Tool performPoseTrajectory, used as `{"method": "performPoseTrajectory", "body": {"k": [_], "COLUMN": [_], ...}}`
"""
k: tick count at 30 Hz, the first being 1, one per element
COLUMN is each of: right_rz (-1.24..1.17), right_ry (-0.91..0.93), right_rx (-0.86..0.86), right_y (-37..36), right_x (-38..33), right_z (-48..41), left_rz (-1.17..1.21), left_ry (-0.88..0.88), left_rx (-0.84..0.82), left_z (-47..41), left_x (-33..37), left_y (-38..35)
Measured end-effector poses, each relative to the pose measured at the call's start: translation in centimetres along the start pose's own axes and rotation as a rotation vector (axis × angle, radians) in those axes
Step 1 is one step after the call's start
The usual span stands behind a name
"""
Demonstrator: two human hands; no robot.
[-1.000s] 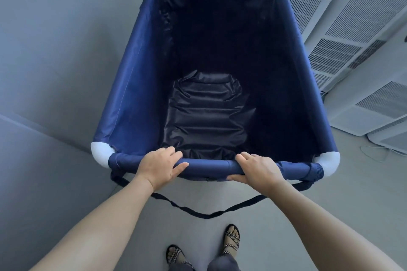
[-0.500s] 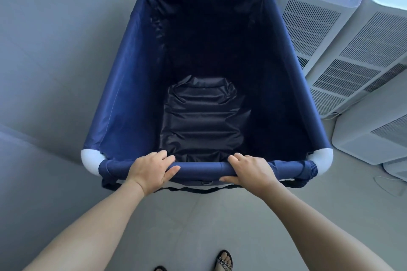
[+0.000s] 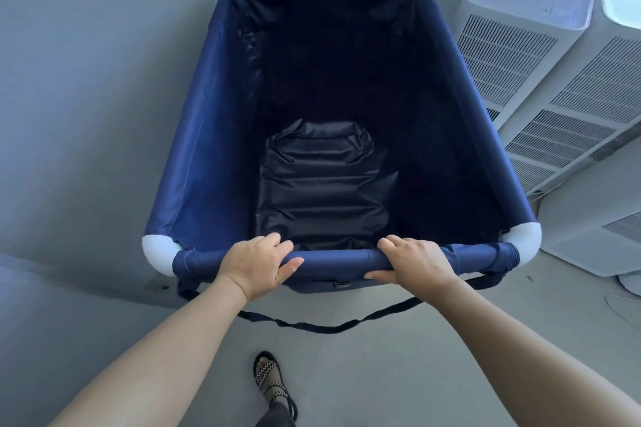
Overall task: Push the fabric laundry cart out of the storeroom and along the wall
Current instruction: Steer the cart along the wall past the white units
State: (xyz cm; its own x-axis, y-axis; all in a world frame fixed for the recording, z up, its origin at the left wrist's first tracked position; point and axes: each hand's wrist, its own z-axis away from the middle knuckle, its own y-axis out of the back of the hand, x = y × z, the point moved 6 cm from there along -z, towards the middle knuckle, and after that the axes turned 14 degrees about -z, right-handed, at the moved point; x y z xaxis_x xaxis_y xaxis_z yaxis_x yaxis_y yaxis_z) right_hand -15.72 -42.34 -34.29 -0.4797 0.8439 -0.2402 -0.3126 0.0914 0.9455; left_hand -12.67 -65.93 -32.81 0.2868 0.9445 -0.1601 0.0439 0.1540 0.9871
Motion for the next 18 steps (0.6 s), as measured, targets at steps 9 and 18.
{"method": "performPoseTrajectory", "body": {"k": [9,18], "right_rz": [-0.05,-0.07], "right_ry": [-0.09,-0.174], "right_rx": [0.063,0.078], "right_y": [0.9,2.3], "right_x": [-3.0,-2.7], "right_z": [-8.1,-13.1], "left_rz": [-0.014,-0.041], "left_ry": [-0.104,-0.18], "left_rx": [-0.002,-0.095], "left_z": [-6.2,-11.7], "left_x": [-9.1,-12.9], "left_y": [-2.1,-2.9]}}
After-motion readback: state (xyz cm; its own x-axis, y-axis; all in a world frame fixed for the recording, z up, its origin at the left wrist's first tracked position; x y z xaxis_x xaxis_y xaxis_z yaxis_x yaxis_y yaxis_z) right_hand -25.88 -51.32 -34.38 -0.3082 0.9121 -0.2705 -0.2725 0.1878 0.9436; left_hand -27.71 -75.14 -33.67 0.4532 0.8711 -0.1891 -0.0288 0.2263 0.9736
